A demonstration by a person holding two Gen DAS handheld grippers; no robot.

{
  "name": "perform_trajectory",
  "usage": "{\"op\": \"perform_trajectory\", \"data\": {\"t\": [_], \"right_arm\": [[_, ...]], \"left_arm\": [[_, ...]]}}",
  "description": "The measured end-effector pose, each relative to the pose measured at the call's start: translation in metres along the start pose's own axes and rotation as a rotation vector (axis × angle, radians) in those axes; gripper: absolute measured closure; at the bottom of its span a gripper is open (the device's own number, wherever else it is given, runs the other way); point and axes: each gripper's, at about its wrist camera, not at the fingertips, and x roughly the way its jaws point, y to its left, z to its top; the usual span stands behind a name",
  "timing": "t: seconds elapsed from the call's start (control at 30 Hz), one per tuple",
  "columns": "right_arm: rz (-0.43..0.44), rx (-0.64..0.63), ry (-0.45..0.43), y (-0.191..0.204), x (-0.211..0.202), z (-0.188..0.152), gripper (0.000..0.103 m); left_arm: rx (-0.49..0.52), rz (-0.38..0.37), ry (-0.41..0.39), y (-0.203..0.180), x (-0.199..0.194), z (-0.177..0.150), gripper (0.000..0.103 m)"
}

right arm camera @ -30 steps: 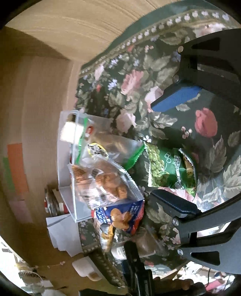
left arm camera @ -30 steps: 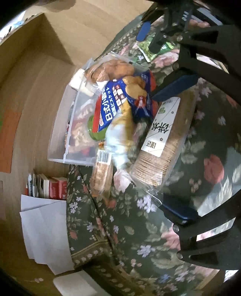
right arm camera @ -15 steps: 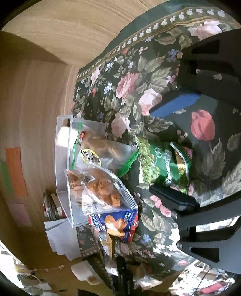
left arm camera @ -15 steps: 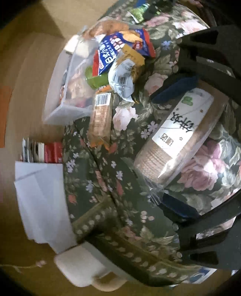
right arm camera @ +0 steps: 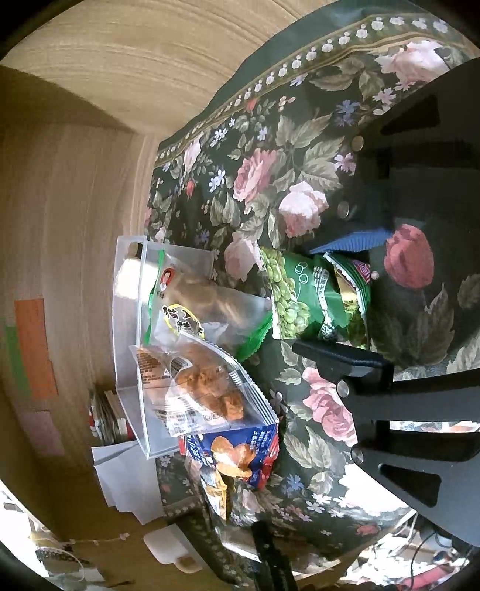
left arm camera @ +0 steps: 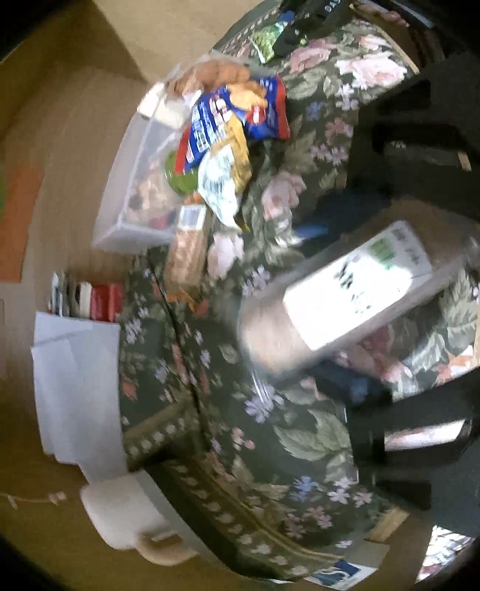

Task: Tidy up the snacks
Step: 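Grasp the cracker cylinder pack with the left tool while the right tool grasps the green pea bag, then carry both snacks into the clear box and open both tools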

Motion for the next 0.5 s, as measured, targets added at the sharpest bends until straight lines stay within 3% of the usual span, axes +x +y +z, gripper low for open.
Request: {"op": "perform_trajectory", "data": {"t": [0.07, 0.27, 0.5], "right_arm": [[0.003, 0.007, -0.003, -0.001, -0.001, 0.000, 0.064], [0.015, 0.034, -0.011, -0.004, -0.001, 0.001, 0.066], [0.002, 0.058, -0.034, -0.013, -0.003, 0.013, 0.067]], "left_arm": [[0.024, -0.025, 0.005, -0.004, -0.001, 0.004, 0.064], [0.060, -0.055, -0.009, -0.011, 0.005, 0.020, 0.064], [0.082, -0.081, -0.011, -0.017, 0.031, 0.062, 0.064]]}}
